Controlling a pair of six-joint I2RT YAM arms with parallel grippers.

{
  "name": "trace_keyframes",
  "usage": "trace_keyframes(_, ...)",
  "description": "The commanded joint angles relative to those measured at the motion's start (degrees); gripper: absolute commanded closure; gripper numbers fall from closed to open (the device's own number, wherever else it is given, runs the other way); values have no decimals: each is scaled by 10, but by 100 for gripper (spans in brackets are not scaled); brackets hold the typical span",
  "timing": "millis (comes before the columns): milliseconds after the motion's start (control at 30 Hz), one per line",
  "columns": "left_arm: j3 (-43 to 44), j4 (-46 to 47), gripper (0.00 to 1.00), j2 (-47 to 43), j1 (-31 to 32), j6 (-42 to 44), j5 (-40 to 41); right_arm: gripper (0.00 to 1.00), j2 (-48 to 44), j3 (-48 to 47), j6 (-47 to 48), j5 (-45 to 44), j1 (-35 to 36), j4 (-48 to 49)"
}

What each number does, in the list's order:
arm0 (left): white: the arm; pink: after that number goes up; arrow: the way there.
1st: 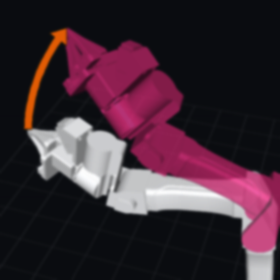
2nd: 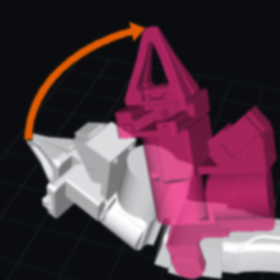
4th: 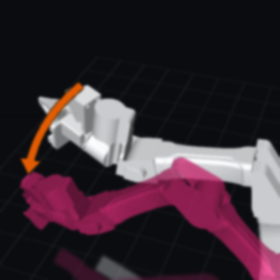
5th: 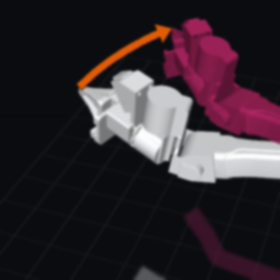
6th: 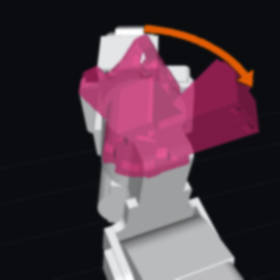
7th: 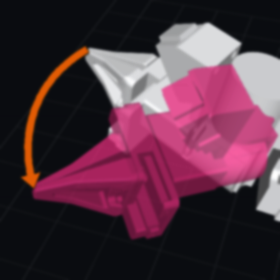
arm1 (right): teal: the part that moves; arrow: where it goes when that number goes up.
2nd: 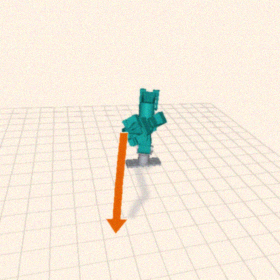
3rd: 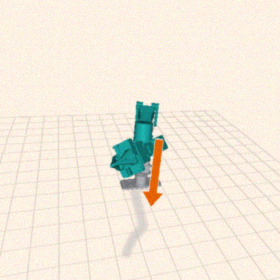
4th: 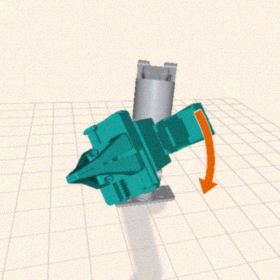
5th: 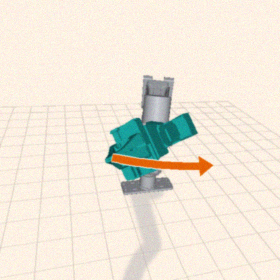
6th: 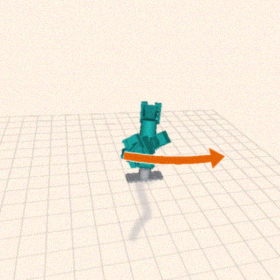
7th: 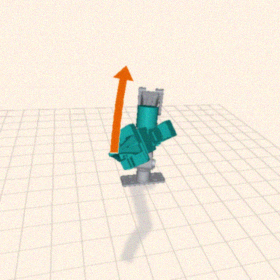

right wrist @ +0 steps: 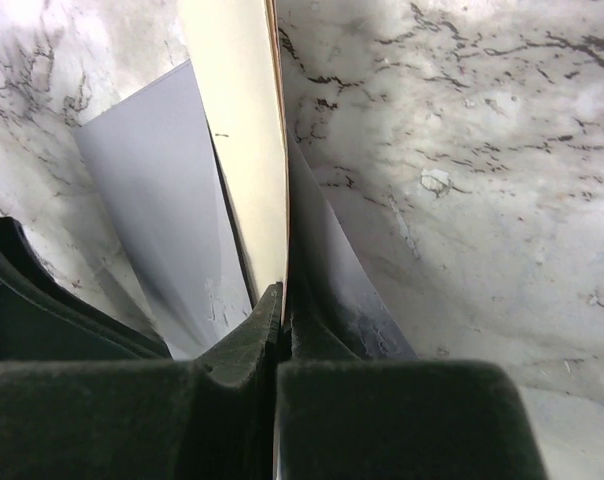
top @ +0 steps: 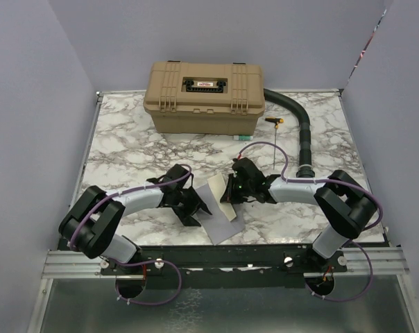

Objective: Place the letter into the envelope and seal it

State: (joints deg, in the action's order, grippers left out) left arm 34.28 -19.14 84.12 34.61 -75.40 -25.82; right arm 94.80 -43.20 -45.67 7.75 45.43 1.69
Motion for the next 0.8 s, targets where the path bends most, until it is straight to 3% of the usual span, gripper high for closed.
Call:
trace_keyframes(0, -25, -63, 41, 13, 0, 49, 226, 99, -1, -2, -1, -27, 4, -96)
trace_keyframes(67, -18, -69, 42, 6, 0, 58, 240, 99, 2, -2, -5, -24, 4, -99)
trace_keyframes(267, 89, -135, 51, -33, -2, 153, 395, 100, 12, -4, 0, -30, 3, -92)
trace_keyframes(433, 132, -83, 60, -21, -2, 208, 347, 100, 35, -27, 11, -34, 3, -101)
trace_keyframes(567, 107, -30, 77, 23, -2, 210, 313, 100, 51, -37, 9, -33, 3, -105)
trace_keyframes(767, 117, -22, 82, 75, -6, 227, 315, 100, 55, -38, 16, -31, 3, -103)
